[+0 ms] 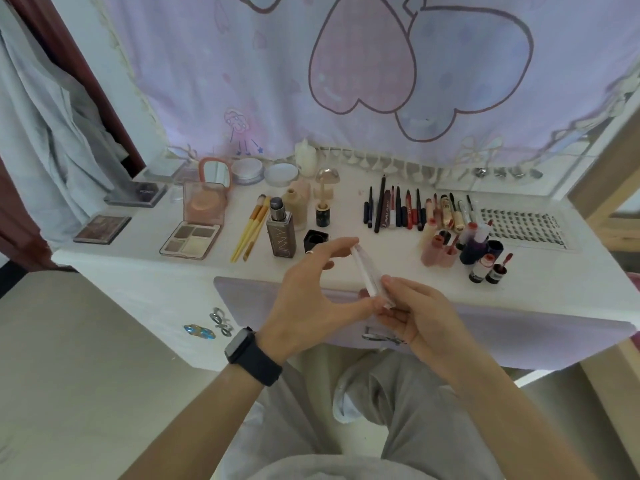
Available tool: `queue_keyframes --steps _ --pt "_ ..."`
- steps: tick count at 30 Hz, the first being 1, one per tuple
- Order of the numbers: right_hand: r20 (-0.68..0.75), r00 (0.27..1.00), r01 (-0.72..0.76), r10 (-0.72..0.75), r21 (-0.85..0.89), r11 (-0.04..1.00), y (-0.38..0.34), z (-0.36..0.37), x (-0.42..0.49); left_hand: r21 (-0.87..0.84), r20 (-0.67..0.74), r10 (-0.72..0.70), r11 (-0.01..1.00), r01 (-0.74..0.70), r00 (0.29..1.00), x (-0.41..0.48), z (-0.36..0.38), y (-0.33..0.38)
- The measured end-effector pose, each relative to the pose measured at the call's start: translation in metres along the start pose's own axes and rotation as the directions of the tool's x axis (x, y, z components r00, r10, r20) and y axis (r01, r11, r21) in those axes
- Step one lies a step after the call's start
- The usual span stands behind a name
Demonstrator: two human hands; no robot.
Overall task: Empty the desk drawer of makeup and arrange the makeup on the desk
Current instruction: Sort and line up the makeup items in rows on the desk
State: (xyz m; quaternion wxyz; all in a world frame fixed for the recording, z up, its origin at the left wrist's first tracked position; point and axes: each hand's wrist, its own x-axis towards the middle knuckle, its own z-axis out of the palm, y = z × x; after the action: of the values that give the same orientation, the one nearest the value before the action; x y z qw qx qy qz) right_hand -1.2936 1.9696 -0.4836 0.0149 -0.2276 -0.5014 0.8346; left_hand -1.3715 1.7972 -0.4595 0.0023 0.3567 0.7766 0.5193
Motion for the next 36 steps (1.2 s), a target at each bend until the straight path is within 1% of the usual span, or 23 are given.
queue_keyframes --steps 3,5,7,9,12,15,20,26,29,32,34,36 --pt "0.017 0.996 0.084 -0.083 -0.178 0.98 -0.002 -0.001 0.0 0.051 0.042 0.02 0.998 -0.022 0.999 0.003 -0.001 0.0" --pt "0.062 0.994 0.1 -0.088 -0.228 0.969 -0.006 -0.002 -0.001 0.08 0.072 0.038 0.996 -0.043 0.997 0.004 -0.001 -0.001" --pt "0.132 0.99 0.087 -0.058 -0.228 0.97 -0.01 -0.002 -0.003 0.1 0.101 0.057 0.993 -0.067 0.993 0.005 -0.001 -0.002" --pt "0.16 0.986 0.073 -0.035 -0.236 0.969 -0.014 -0.001 -0.005 0.109 0.124 0.068 0.991 -0.082 0.99 0.005 0.001 -0.003" --pt "0.12 0.992 0.061 -0.03 -0.259 0.964 -0.017 0.001 -0.007 0.099 0.139 0.07 0.992 -0.084 0.988 0.004 0.004 -0.004" --pt "0.092 0.996 0.031 -0.009 -0.234 0.972 -0.019 0.001 -0.007 0.042 0.132 0.06 0.997 -0.067 0.989 0.002 0.005 -0.004" --pt "0.123 0.992 0.008 0.02 -0.224 0.975 -0.019 0.003 -0.007 -0.034 0.102 0.027 0.999 -0.024 0.994 0.002 0.005 -0.004" --pt "0.101 0.993 -0.043 0.064 -0.198 0.979 -0.025 0.008 -0.001 -0.115 0.08 -0.011 0.993 0.02 0.997 0.009 0.002 -0.006" --pt "0.114 0.989 -0.068 0.094 -0.213 0.975 -0.033 0.013 0.003 -0.194 0.058 -0.092 0.976 0.101 0.994 0.014 0.002 -0.006" --pt "0.099 0.988 -0.095 0.119 -0.22 0.971 -0.039 0.019 0.008 -0.22 0.03 -0.203 0.954 0.204 0.979 0.022 0.007 -0.006" --pt "0.068 0.993 -0.086 0.102 -0.207 0.975 -0.042 0.022 0.011 -0.272 -0.014 -0.279 0.925 0.264 0.96 0.027 0.011 -0.005" --pt "0.038 0.997 -0.057 0.067 -0.219 0.974 -0.045 0.025 0.012 -0.372 -0.053 -0.355 0.875 0.311 0.933 0.033 0.013 -0.001"
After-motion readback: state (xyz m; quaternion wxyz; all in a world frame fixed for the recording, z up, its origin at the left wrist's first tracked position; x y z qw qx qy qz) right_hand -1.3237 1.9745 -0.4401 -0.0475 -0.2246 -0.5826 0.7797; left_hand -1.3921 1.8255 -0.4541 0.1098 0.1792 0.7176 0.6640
